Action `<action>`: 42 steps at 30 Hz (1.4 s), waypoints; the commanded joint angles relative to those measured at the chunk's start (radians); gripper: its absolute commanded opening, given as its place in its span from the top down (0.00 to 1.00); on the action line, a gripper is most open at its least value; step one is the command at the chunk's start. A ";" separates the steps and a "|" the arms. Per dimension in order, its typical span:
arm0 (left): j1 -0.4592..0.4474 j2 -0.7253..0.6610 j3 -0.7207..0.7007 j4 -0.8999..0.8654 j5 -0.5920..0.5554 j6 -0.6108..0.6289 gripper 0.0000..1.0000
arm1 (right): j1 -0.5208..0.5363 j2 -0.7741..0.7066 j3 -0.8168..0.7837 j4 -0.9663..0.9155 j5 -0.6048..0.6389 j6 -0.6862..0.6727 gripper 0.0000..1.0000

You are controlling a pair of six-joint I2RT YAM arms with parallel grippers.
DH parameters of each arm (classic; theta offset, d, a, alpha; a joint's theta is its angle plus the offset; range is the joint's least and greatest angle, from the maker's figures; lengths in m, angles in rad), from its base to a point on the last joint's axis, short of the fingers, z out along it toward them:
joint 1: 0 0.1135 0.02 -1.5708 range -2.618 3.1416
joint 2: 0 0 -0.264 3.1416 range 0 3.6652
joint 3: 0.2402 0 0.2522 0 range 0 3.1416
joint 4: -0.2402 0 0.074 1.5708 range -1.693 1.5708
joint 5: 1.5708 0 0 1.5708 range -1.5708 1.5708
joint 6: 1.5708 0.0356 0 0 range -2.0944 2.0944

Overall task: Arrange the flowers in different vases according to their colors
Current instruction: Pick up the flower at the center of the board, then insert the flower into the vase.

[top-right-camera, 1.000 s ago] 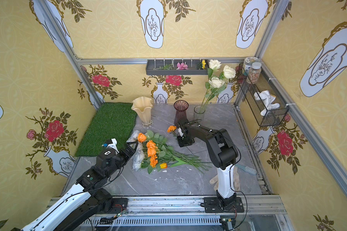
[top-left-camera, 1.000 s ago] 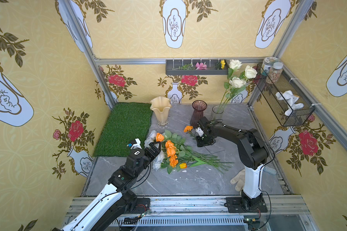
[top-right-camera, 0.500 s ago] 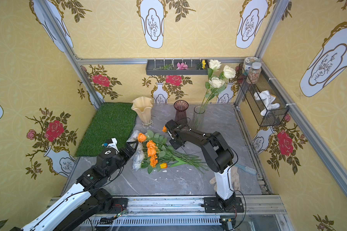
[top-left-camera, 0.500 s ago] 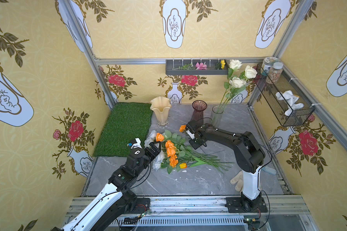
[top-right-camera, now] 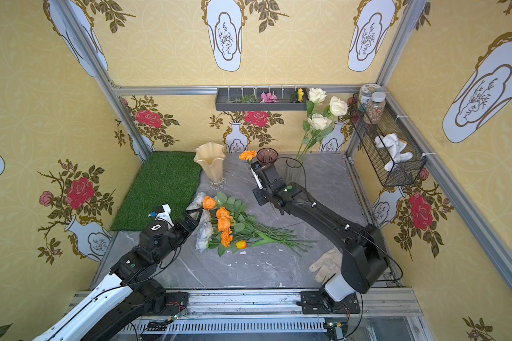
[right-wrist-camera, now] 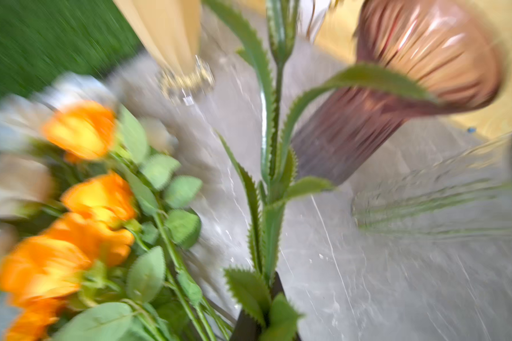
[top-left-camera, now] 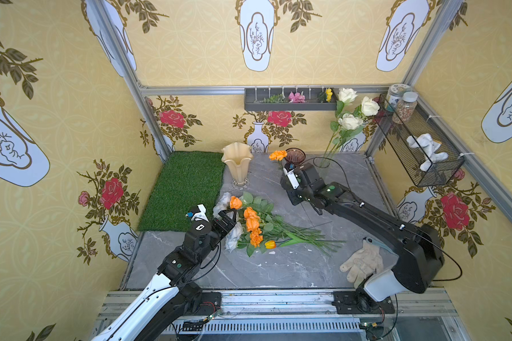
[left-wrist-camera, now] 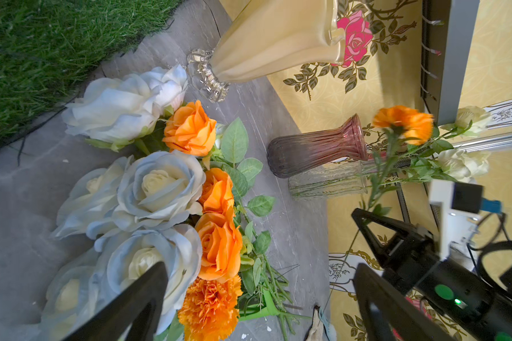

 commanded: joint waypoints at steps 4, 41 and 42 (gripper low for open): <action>0.001 -0.018 -0.012 0.015 -0.007 0.004 0.00 | -0.111 -0.087 -0.005 0.438 -0.175 0.159 1.00; 0.002 0.027 0.002 0.032 -0.016 0.026 0.00 | -0.201 0.369 0.248 1.055 -0.034 -0.021 1.00; 0.002 0.028 0.002 0.033 -0.014 0.027 0.00 | -0.201 0.371 0.236 1.056 -0.034 -0.026 1.00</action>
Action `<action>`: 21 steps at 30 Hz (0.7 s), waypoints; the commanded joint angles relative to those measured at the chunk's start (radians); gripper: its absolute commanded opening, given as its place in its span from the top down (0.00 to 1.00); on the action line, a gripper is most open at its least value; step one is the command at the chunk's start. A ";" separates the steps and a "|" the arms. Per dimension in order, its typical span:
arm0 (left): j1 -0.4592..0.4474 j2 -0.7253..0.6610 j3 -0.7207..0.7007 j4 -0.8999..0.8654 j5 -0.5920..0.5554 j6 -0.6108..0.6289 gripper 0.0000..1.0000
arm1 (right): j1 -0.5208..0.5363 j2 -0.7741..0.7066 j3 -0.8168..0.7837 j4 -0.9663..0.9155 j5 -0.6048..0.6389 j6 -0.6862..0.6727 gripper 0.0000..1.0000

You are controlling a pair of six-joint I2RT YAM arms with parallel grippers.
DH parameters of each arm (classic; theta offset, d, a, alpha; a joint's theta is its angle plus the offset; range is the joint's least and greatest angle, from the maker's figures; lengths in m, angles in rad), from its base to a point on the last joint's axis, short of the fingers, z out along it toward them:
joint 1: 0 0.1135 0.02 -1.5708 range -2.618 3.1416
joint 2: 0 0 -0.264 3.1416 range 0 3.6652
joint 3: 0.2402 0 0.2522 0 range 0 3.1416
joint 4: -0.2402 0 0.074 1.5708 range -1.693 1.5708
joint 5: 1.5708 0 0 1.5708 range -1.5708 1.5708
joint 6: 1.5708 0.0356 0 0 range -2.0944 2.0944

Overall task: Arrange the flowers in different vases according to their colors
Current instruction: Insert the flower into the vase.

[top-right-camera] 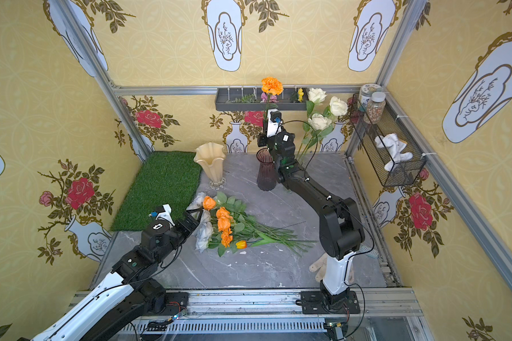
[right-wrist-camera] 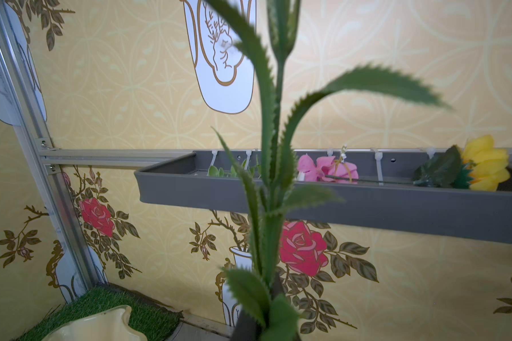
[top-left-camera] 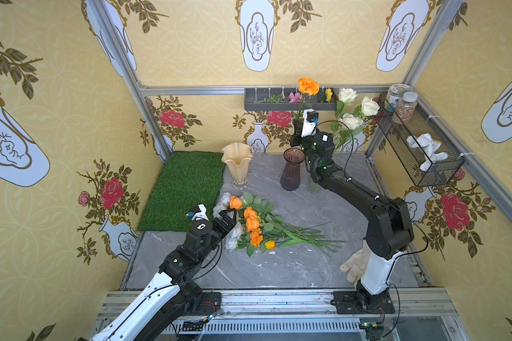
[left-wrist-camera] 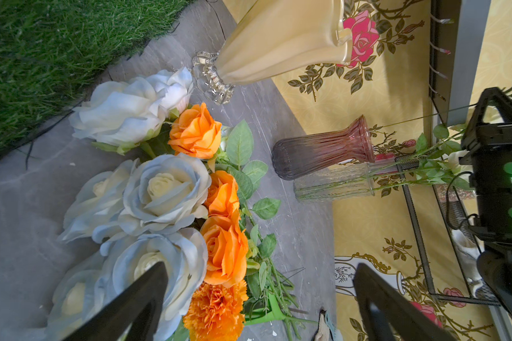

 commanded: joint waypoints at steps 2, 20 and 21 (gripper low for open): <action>0.004 0.004 0.004 0.026 -0.003 0.017 0.00 | 0.006 0.014 -0.050 0.069 0.005 -0.042 1.00; 0.007 -0.001 0.001 0.031 0.001 0.017 0.00 | 0.099 -0.050 -0.113 -0.089 0.124 -0.221 0.28; 0.007 -0.007 -0.002 0.030 0.001 0.016 0.00 | 0.101 -0.068 -0.114 -0.110 0.125 -0.213 0.27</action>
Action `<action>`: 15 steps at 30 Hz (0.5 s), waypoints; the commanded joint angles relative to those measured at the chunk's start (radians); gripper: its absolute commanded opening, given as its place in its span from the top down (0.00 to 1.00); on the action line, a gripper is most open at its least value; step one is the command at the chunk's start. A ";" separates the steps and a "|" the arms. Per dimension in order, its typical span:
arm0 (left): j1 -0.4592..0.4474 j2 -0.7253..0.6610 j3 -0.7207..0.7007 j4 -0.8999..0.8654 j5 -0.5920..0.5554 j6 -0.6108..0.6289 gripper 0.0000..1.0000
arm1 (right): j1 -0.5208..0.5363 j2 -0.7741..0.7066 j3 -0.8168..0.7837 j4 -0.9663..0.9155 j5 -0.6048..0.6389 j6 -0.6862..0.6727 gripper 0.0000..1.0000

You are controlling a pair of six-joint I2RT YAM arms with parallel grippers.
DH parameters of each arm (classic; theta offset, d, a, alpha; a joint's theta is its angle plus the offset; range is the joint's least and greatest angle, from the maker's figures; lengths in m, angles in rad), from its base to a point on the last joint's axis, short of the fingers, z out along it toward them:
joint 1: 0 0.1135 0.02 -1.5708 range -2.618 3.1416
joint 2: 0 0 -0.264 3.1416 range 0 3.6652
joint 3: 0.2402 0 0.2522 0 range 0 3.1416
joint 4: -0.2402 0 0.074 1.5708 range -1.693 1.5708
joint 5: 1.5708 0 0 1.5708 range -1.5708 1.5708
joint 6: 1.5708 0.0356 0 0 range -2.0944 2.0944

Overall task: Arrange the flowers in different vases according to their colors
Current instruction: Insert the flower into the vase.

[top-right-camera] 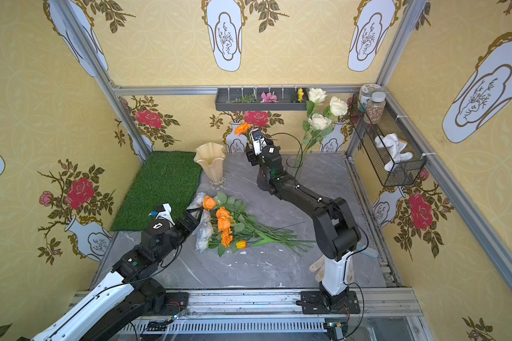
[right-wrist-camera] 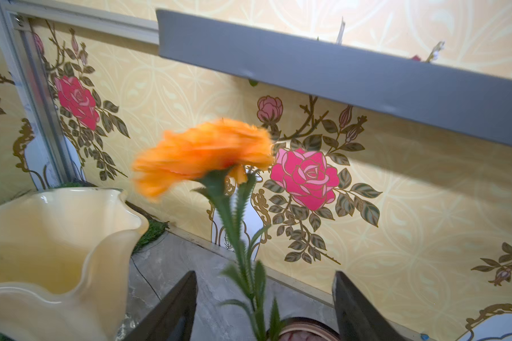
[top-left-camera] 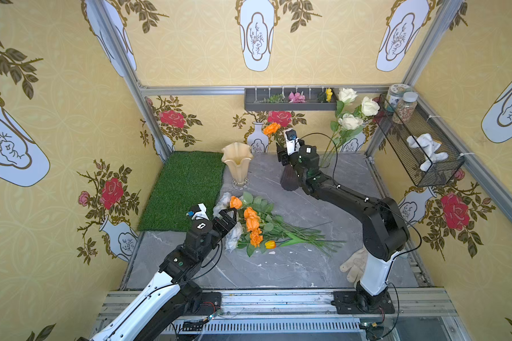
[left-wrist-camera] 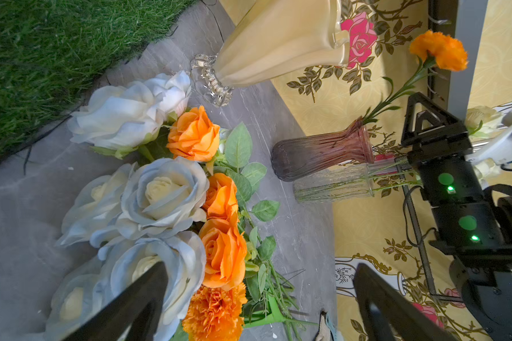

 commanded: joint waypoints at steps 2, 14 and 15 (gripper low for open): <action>0.001 -0.018 -0.012 0.024 0.001 0.006 0.00 | 0.012 -0.078 -0.001 -0.059 0.046 0.008 0.24; 0.001 -0.078 -0.041 0.022 0.003 -0.017 0.00 | 0.077 -0.401 0.012 -0.681 0.037 0.368 0.21; 0.001 -0.081 -0.044 0.022 0.004 -0.020 0.00 | 0.077 -0.427 0.008 -0.755 0.025 0.409 0.21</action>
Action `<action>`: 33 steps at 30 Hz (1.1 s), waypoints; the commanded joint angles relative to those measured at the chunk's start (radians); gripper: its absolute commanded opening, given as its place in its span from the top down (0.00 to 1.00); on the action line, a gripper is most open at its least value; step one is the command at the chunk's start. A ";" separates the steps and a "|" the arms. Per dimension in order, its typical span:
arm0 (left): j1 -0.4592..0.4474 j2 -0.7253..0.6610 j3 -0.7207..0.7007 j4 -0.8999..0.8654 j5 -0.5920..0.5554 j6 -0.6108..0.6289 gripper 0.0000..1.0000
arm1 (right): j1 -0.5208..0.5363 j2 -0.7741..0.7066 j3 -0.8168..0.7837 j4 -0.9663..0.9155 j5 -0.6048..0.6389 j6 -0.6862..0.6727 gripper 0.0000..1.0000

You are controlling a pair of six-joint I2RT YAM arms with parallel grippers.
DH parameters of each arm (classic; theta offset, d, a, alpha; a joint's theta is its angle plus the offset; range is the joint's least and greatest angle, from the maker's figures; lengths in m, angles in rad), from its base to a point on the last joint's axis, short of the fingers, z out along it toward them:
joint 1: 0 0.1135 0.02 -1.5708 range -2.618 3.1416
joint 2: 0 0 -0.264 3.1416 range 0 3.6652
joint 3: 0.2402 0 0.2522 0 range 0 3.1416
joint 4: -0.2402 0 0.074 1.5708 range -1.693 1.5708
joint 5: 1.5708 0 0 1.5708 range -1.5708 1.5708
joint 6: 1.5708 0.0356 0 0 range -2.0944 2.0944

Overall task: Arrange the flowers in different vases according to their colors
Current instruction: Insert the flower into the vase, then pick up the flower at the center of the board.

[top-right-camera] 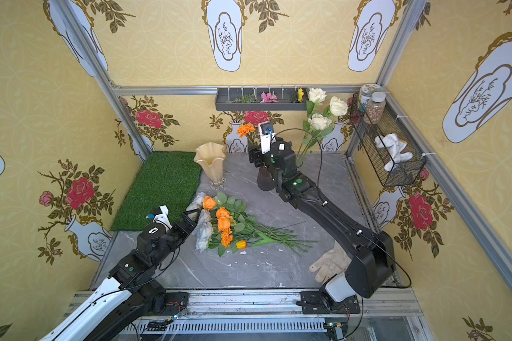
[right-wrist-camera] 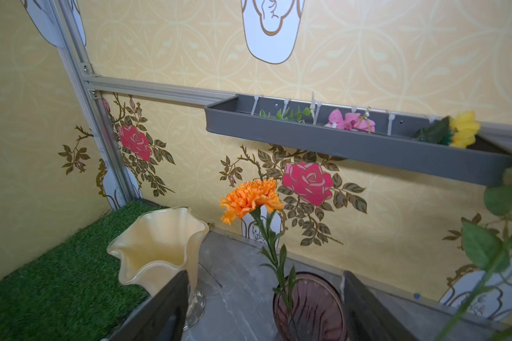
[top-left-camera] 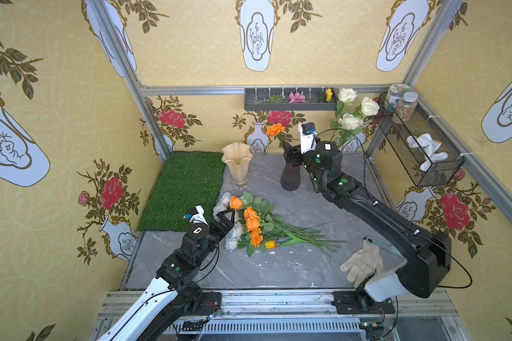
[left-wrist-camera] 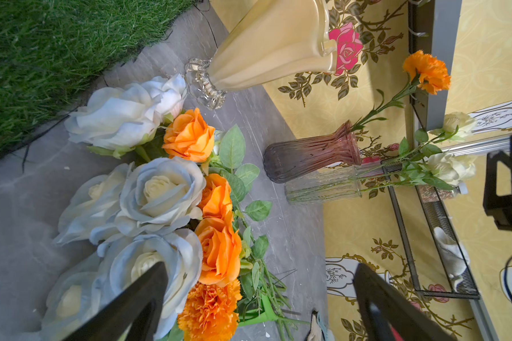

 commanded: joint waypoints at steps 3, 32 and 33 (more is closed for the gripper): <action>0.001 -0.019 -0.018 0.025 0.008 -0.010 0.00 | 0.004 -0.140 -0.024 -0.517 -0.104 0.305 0.24; 0.001 -0.181 -0.058 -0.096 -0.039 -0.120 0.00 | 0.236 0.088 -0.180 -0.818 -0.251 0.164 0.62; 0.000 -0.179 -0.060 -0.094 -0.043 -0.123 0.00 | 0.226 0.106 -0.185 -0.805 -0.261 0.152 0.62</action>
